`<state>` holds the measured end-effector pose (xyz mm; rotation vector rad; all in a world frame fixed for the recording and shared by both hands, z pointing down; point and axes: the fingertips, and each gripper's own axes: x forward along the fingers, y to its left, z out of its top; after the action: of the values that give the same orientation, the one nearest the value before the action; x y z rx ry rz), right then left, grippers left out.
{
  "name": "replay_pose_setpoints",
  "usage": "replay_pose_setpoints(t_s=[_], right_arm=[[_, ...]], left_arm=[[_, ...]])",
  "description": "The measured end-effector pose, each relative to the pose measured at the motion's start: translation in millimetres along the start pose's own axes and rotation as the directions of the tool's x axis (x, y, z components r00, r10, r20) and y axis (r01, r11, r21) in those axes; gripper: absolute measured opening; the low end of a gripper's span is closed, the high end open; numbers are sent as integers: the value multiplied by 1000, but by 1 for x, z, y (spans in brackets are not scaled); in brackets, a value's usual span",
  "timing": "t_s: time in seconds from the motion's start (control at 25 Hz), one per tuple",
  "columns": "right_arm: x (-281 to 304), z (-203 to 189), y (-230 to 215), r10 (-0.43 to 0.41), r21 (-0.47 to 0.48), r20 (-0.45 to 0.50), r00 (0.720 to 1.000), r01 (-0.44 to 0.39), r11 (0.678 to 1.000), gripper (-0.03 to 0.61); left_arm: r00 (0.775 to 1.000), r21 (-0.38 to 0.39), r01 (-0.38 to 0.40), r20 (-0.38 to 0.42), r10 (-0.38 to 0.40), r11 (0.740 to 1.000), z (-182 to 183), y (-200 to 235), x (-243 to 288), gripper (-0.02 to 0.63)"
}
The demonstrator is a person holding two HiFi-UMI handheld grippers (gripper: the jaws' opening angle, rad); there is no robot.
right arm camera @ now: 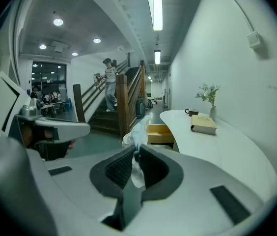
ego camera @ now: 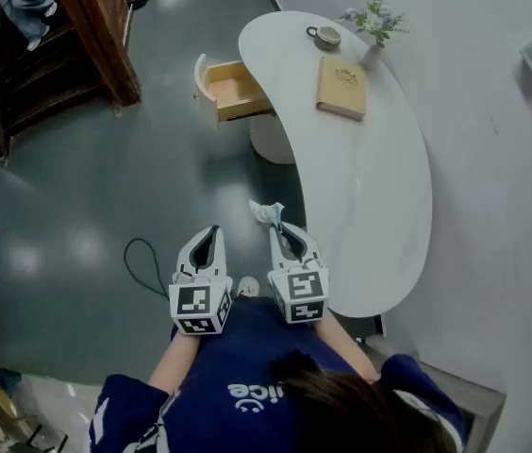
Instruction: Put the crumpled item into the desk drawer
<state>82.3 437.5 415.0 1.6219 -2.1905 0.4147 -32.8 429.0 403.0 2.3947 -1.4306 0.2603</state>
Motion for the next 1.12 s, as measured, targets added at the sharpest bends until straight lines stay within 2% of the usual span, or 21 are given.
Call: replay_pose_setpoints(t_s=[0.4, 0.6, 0.76, 0.96, 1.12], right_arm=[[6, -2, -15, 15, -4, 4, 1000, -15, 1000, 40], [12, -4, -15, 24, -1, -11, 1000, -24, 1000, 43], [26, -4, -12, 31, -11, -20, 999, -31, 999, 43], [58, 4, -16, 16, 6, -34, 999, -16, 1000, 44], [93, 24, -21, -3, 8, -49, 999, 3, 1000, 44]], left_arm=[[1000, -1, -22, -3, 22, 1000, -8, -10, 11, 3], [999, -2, 10, -37, -10, 1000, -16, -12, 21, 3], [998, -35, 25, -63, -28, 999, -21, -3, 38, 3], [995, 4, 68, -71, -68, 998, -13, 15, 70, 3], [993, 1, 85, -80, -85, 996, 2, 41, 103, 4]])
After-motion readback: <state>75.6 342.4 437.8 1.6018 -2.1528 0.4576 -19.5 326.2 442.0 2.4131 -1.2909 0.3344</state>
